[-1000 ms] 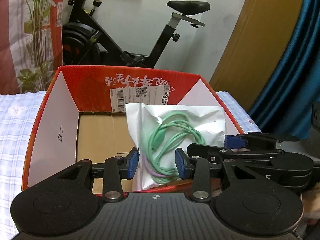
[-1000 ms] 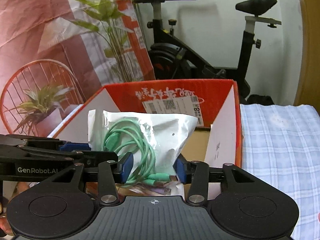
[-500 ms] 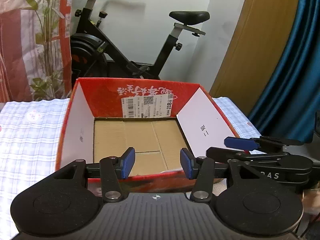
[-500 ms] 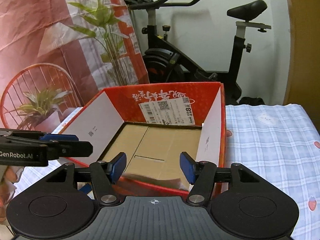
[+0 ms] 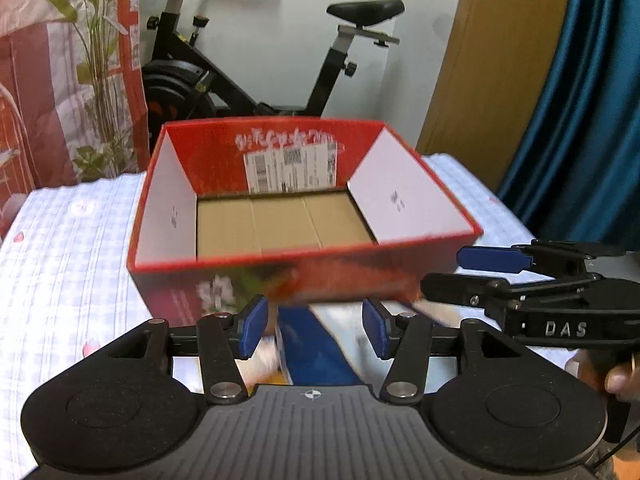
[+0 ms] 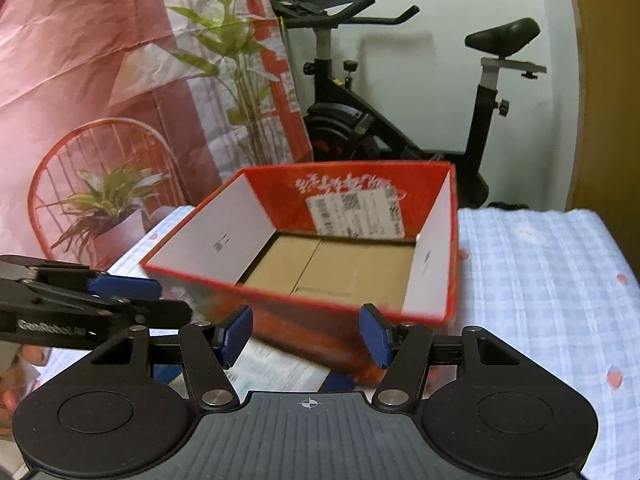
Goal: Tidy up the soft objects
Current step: 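Move both grippers down to the blue packaged bag beside the box, then close both grippers on the edge of the blue packaged bag, then lift the blue bag and carry it over the box opening, then lower the blue bag into the box and open both grippers, then move both grippers down to the orange floral cloth on the pink towel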
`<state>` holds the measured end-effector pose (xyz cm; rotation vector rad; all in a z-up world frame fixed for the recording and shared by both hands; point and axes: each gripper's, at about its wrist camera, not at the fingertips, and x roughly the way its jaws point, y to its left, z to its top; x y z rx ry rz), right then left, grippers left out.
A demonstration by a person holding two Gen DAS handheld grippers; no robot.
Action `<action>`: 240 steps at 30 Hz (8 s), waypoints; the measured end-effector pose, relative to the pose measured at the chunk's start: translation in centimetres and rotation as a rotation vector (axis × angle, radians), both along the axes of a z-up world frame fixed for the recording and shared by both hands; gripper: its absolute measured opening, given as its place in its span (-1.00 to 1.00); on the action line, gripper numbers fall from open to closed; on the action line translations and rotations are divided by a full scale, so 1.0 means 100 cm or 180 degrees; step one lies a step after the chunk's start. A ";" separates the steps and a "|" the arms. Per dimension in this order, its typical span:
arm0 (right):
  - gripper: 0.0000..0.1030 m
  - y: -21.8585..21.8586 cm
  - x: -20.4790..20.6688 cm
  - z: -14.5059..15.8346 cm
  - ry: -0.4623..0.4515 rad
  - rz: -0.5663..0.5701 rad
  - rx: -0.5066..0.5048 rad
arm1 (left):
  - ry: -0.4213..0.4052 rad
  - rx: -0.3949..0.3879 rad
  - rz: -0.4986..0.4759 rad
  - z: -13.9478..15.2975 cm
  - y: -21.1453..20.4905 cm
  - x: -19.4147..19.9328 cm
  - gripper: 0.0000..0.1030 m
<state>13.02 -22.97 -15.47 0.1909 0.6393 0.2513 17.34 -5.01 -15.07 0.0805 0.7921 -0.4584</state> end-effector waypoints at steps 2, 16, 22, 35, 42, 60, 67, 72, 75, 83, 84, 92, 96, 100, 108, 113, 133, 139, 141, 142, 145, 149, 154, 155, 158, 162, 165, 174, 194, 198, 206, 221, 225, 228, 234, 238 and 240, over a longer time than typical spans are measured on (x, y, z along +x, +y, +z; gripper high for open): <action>0.09 0.007 -0.009 -0.006 0.0047 0.0045 0.0022 | 0.0051 0.0011 0.0019 -0.007 0.002 -0.005 0.06; 0.09 0.047 -0.056 -0.057 0.0153 0.0039 -0.0071 | -0.0117 0.0141 0.0043 -0.036 0.009 -0.047 0.06; 0.09 0.040 -0.071 -0.071 0.0096 -0.0074 0.0113 | -0.0262 0.0115 0.0140 -0.048 0.011 -0.065 0.06; 0.10 0.035 -0.080 -0.083 0.0097 -0.0135 0.0207 | -0.0203 -0.0294 0.0330 -0.066 0.030 -0.073 0.10; 0.11 0.037 -0.081 -0.083 0.0102 -0.0130 0.0159 | -0.0245 -0.0304 0.0326 -0.069 0.031 -0.077 0.12; 0.19 0.016 -0.087 -0.087 -0.0135 -0.0517 0.0202 | -0.0225 -0.0384 0.0359 -0.072 0.037 -0.082 0.21; 0.21 0.026 -0.090 -0.092 -0.0128 -0.0325 0.0210 | -0.0203 -0.0423 0.0388 -0.072 0.039 -0.084 0.23; 0.05 0.025 -0.093 -0.091 -0.0148 -0.0318 0.0253 | -0.0177 -0.0437 0.0414 -0.073 0.039 -0.086 0.25; -0.04 0.024 -0.096 -0.092 -0.0156 -0.0300 0.0263 | -0.0159 -0.0439 0.0430 -0.072 0.040 -0.087 0.25; -0.35 0.022 -0.102 -0.088 -0.0198 -0.0279 0.0336 | -0.0088 -0.0499 0.0440 -0.065 0.046 -0.086 0.24; -0.37 0.022 -0.102 -0.089 -0.0205 -0.0273 0.0342 | -0.0102 -0.0512 0.0438 -0.064 0.048 -0.087 0.24; -0.42 0.022 -0.102 -0.091 -0.0224 -0.0261 0.0377 | -0.0159 -0.0559 0.0543 -0.057 0.057 -0.079 0.25; -0.42 0.021 -0.101 -0.092 -0.0216 -0.0258 0.0386 | -0.0184 -0.0583 0.0504 -0.049 0.057 -0.071 0.23; -0.42 0.021 -0.101 -0.094 -0.0206 -0.0250 0.0394 | -0.0338 -0.0541 0.0423 -0.034 0.055 -0.067 0.23; -0.42 0.023 -0.100 -0.095 -0.0201 -0.0262 0.0384 | 0.0092 -0.0414 0.0228 -0.055 0.044 -0.036 -0.24; -0.32 0.019 -0.095 -0.097 -0.0125 -0.0277 0.0469 | 0.0126 -0.0404 0.0124 -0.058 0.042 -0.041 -0.24; -0.74 0.006 -0.087 -0.022 -0.0508 -0.0051 0.0569 | -0.0340 -0.0583 -0.0099 -0.006 0.048 -0.051 -0.46; -0.74 0.012 -0.061 0.021 -0.0740 0.0120 0.0270 | -0.0589 -0.0502 -0.0109 0.014 0.044 -0.028 -0.46; -0.75 0.016 -0.048 0.032 -0.0821 0.0174 0.0144 | -0.0668 -0.0506 -0.0091 0.018 0.041 -0.016 -0.46; -0.75 0.017 -0.039 0.037 -0.0859 0.0193 0.0075 | -0.0684 -0.0507 -0.0073 0.020 0.040 -0.008 -0.46; -0.75 0.018 -0.016 0.046 -0.0905 0.0170 0.0006 | -0.0668 -0.0523 0.0017 0.021 0.036 0.013 -0.46; -0.74 0.020 0.016 0.047 -0.0887 0.0128 -0.0046 | -0.0682 -0.0503 0.0104 0.024 0.030 0.040 -0.46; -0.75 0.020 0.053 0.044 -0.0837 0.0129 -0.0192 | -0.0677 -0.0425 0.0123 0.027 0.022 0.072 -0.46; -0.74 0.019 0.061 0.043 -0.0817 0.0124 -0.0214 | -0.0675 -0.0393 0.0120 0.027 0.020 0.077 -0.46; -0.75 0.017 0.081 0.036 -0.0747 0.0111 -0.0271 | -0.0636 -0.0298 0.0113 0.024 0.015 0.094 -0.46; -0.75 0.014 0.105 0.024 -0.0613 0.0085 -0.0278 | -0.0559 -0.0154 0.0104 0.015 0.011 0.111 -0.46; -0.75 0.015 0.116 0.014 -0.0496 0.0086 -0.0291 | -0.0452 -0.0068 0.0102 0.007 0.011 0.120 -0.46; -0.75 0.020 0.134 -0.019 -0.0111 0.0050 -0.0189 | -0.0292 0.0077 0.0055 -0.007 0.014 0.123 -0.46; -0.46 0.033 0.110 -0.029 0.0075 0.0006 -0.0379 | -0.0348 0.0321 0.0114 -0.002 0.023 0.100 -0.23; -0.46 0.033 0.095 -0.022 0.0049 -0.0005 -0.0366 | -0.0426 0.0297 0.0225 0.011 0.034 0.090 -0.23; -0.46 0.035 0.054 -0.005 -0.0062 0.0011 -0.0318 | -0.0444 0.0135 0.0198 0.030 0.046 0.044 -0.13; -0.45 0.064 -0.042 -0.023 0.0004 0.0153 -0.0184 | -0.0168 -0.0082 0.0319 -0.018 0.059 -0.054 -0.11; -0.45 0.068 -0.062 -0.042 0.0081 0.0109 -0.0077 | -0.0092 -0.0141 0.0371 -0.032 0.061 -0.068 -0.11; -0.45 0.072 -0.076 -0.059 0.0128 0.0071 -0.0049 | -0.0012 -0.0217 0.0424 -0.043 0.063 -0.075 -0.11; -0.43 0.068 -0.097 -0.075 0.0029 0.0035 0.0059 | -0.0009 -0.0254 0.0458 -0.059 0.058 -0.093 -0.11; -0.41 0.061 -0.104 -0.081 0.0004 0.0025 0.0156 | 0.0006 -0.0284 0.0459 -0.067 0.058 -0.096 -0.10; -0.41 0.060 -0.106 -0.081 -0.0017 0.0027 0.0165 | 0.0025 -0.0329 0.0470 -0.070 0.060 -0.096 -0.09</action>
